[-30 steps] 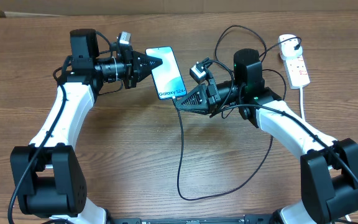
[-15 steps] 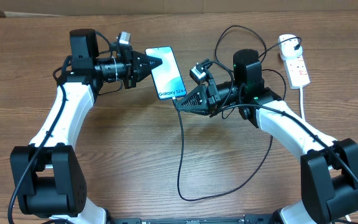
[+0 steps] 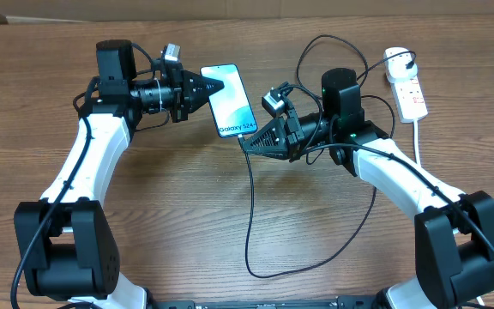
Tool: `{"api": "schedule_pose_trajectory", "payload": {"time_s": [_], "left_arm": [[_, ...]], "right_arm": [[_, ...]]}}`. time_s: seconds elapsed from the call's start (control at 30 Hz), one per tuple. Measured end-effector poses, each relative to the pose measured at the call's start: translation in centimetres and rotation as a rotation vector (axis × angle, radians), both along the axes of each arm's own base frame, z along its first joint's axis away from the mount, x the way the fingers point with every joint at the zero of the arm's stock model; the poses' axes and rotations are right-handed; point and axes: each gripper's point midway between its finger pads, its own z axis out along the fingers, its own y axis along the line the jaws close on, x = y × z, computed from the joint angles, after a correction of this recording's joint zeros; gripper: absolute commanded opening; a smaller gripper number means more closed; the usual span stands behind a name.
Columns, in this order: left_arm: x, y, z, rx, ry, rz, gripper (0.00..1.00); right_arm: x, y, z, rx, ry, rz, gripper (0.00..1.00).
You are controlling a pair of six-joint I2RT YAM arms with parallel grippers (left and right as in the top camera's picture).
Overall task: Plug charger to phone and switch on socket
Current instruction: 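Push the plug into the phone's port, pressing the phone toward the right gripper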
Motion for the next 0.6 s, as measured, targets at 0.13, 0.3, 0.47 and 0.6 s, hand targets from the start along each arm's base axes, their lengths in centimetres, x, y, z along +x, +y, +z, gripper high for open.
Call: {"api": "schedule_pose_trajectory", "payload": {"time_s": [0.13,0.3,0.47,0.6], "left_arm": [[0.0,0.0,0.0,0.0,0.0,0.0,0.04],[0.0,0.0,0.0,-0.002,0.007,0.001,0.04],[-0.09,-0.04,0.08,-0.01,0.018,-0.002,0.04],[-0.1,-0.05,0.08,-0.011,0.021,-0.001,0.04]], "right_arm": [[0.0,0.0,-0.01,0.0,0.0,0.0,0.04],[0.01,0.0,-0.01,0.0,0.0,-0.001,0.04],[0.04,0.01,-0.02,-0.001,0.0,-0.002,0.04],[0.05,0.01,-0.03,-0.001,-0.001,-0.003,0.04]]}}
